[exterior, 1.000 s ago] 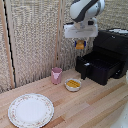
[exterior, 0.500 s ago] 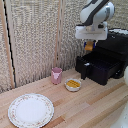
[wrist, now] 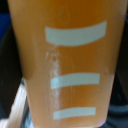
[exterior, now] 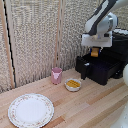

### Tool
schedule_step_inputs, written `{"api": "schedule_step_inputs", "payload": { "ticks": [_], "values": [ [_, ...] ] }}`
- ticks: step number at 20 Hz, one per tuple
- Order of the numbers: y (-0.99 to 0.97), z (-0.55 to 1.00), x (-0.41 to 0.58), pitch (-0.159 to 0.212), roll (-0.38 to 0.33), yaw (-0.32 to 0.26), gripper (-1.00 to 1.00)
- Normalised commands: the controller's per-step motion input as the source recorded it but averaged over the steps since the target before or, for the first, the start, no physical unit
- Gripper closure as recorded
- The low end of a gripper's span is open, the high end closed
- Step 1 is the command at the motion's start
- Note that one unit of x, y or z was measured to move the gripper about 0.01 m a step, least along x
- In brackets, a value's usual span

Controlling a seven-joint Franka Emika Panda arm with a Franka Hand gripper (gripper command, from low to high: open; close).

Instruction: Extend the gripper towards the air fryer handle. Grasp the air fryer handle and pull it to open the air fryer. Release the air fryer handle and move the gripper to the bread. Grasp the bread with the gripper and move it to the air fryer basket. Release the bread inside the air fryer and retract the gripper.

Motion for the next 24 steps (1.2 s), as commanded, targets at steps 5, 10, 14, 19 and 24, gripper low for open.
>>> {"api": "schedule_step_inputs", "payload": {
  "ticks": [5,10,14,19,24],
  "values": [
    [-0.31,-0.29,0.237,-0.043,0.039,-0.1,1.0],
    [-0.47,-0.04,0.175,0.021,0.005,-0.119,1.0],
    [-0.14,-0.01,0.145,0.017,0.003,-0.009,1.0],
    [0.0,0.02,0.01,0.0,0.002,-0.018,-1.0],
    [0.0,0.46,0.084,0.023,0.006,-0.018,-1.0]
  ]
}}
